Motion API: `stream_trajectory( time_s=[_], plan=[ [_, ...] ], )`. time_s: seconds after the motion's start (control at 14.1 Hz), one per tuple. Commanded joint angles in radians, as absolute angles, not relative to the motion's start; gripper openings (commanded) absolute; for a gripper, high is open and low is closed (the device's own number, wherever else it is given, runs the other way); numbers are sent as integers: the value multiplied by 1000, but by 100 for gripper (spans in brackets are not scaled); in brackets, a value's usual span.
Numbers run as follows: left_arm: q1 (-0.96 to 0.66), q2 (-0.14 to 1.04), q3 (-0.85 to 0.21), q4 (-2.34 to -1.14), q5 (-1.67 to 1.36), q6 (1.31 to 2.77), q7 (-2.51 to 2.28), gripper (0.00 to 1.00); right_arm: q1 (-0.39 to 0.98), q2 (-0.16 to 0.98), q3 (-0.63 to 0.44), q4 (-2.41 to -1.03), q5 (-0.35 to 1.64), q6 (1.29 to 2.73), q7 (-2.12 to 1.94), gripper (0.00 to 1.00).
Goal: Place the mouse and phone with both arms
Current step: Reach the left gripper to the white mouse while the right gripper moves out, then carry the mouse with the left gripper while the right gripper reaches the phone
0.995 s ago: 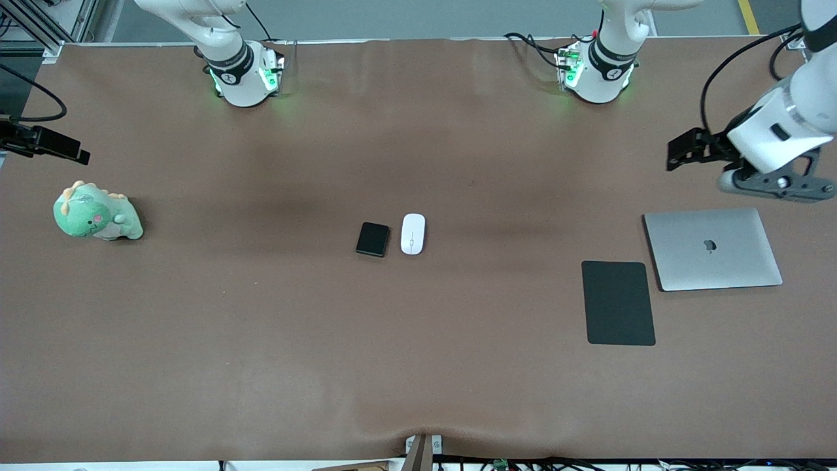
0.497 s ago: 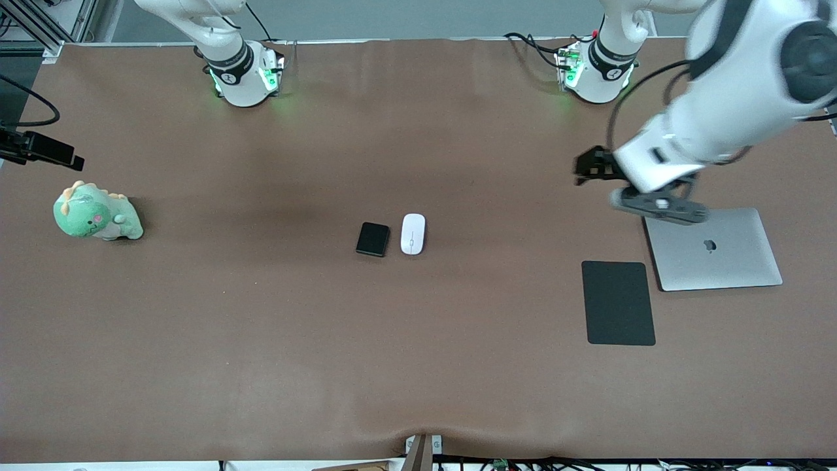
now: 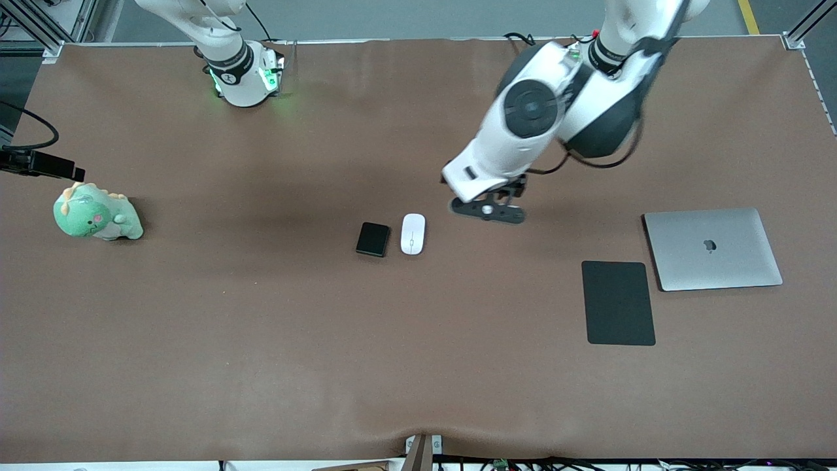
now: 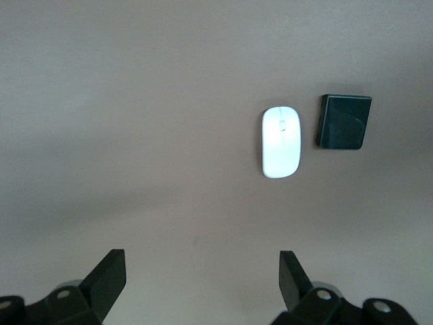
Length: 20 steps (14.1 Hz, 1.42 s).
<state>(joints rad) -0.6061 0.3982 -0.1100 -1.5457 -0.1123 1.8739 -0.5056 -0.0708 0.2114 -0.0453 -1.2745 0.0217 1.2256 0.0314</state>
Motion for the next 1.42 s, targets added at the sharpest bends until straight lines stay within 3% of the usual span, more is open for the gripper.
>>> stream_trajectory(
  time_s=[0.0, 0.36, 0.71, 1.35],
  plan=[
    [-691, 510, -104, -1519, -11, 1986, -651, 100, -84, 236, -61, -1244, 29, 1204, 35, 100],
    [-765, 673, -101, -1511, 48, 2169, -764, 100, -61, 287, -58, -1313, 51, 1242, 26, 100],
    [-799, 747, -92, -1509, 48, 2264, -772, 100, -25, 291, -57, -1345, 132, 1285, 57, 100],
    [-807, 848, -91, -1448, 84, 2319, -796, 100, 6, 224, 44, -1692, 159, 1621, 127, 100]
  ],
)
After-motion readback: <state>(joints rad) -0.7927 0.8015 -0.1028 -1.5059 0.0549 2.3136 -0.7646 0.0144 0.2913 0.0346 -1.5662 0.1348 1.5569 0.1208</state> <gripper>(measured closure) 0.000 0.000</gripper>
